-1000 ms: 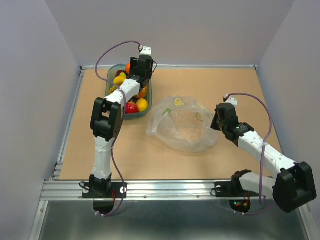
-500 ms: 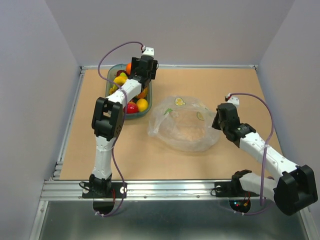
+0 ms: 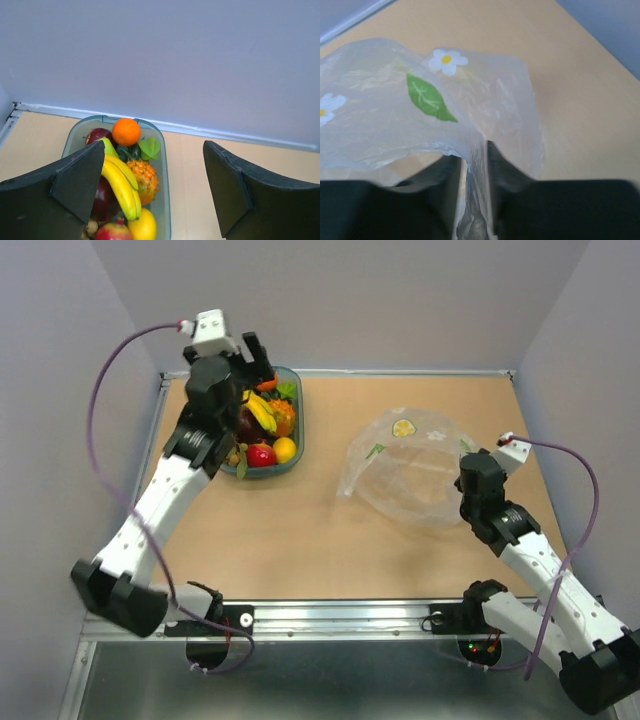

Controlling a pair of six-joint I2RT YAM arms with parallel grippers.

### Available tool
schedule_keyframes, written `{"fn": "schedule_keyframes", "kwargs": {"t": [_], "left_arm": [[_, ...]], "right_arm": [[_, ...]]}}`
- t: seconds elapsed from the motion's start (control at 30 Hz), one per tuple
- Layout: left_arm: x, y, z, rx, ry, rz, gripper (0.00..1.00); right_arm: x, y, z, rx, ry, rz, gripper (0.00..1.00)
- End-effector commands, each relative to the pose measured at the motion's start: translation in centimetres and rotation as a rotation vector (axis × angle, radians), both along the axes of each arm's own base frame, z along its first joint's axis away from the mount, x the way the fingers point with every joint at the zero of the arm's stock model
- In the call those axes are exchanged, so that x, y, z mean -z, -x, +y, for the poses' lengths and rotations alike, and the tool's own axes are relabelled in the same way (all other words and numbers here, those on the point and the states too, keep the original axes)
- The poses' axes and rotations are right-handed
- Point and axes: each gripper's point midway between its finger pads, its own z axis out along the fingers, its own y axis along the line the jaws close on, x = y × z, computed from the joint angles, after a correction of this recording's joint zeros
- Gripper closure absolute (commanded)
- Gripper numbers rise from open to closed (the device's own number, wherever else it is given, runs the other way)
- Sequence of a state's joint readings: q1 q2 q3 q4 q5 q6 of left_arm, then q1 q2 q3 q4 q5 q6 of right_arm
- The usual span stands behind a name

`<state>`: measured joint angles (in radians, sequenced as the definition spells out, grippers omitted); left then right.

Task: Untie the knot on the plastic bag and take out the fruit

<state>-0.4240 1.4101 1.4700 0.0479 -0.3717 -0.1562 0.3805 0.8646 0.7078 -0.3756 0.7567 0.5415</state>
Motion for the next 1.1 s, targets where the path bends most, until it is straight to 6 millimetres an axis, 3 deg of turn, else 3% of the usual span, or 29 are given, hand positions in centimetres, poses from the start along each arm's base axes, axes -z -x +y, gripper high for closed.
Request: {"fn": "schedule_keyframes", "kwargs": {"t": [0.0, 0.03, 0.07, 0.1, 0.13, 0.17, 0.3, 0.5, 0.63, 0.67, 0.73, 0.87, 0.97, 1.07], "left_arm": [[-0.1, 6.5, 3.4, -0.053, 0.126, -0.036, 0.09], [-0.4, 7.7, 4.5, -0.08, 0.134, -0.053, 0.09], [-0.5, 8.8, 5.2, -0.091, 0.135, -0.062, 0.09], [-1.3, 11.1, 6.4, -0.098, 0.146, -0.101, 0.09], [-1.6, 12.2, 7.4, -0.122, 0.144, -0.116, 0.09], [-1.5, 13.3, 8.1, -0.136, 0.135, -0.117, 0.09], [-2.4, 18.8, 12.3, -0.225, 0.145, -0.202, 0.09], [1.9, 23.7, 16.7, -0.365, 0.151, -0.23, 0.09], [3.9, 26.4, 18.2, -0.383, 0.185, -0.274, 0.06], [3.9, 27.6, 18.7, -0.38, 0.214, -0.315, 0.04], [5.3, 27.8, 18.7, -0.373, 0.225, -0.325, 0.04], [6.5, 29.0, 18.8, -0.344, 0.284, -0.377, 0.03], [6.4, 29.7, 19.4, -0.364, 0.313, -0.402, 0.03], [7.0, 29.4, 19.6, -0.386, 0.307, -0.389, 0.04]], "right_arm": [[-4.8, 0.5, -2.0, 0.127, -0.021, -0.155, 0.58], [-5.1, 0.6, -1.9, 0.117, -0.031, -0.167, 0.47], [-5.2, 0.5, -1.5, 0.082, -0.031, -0.161, 0.29], [-5.4, 0.5, -1.3, 0.064, -0.032, -0.161, 0.2], [-5.9, 0.6, -1.1, 0.046, -0.034, -0.172, 0.08], [-6.1, 0.6, -0.7, 0.008, -0.03, -0.168, 0.02], [-8.8, 1.7, -0.2, -0.075, -0.033, -0.231, 0.0], [-13.9, 5.9, -1.2, -0.161, -0.013, -0.409, 0.0], [-15.5, 8.7, -2.5, -0.171, 0.021, -0.502, 0.0], [-15.4, 9.2, -2.7, -0.176, 0.039, -0.512, 0.0], [-16.0, 10.8, -3.3, -0.175, 0.033, -0.575, 0.0], [-15.0, 12.3, -3.5, -0.186, -0.004, -0.641, 0.0], [-13.0, 11.7, -2.8, -0.21, -0.026, -0.625, 0.0], [-12.4, 11.2, -2.8, -0.193, -0.045, -0.609, 0.0]]}}
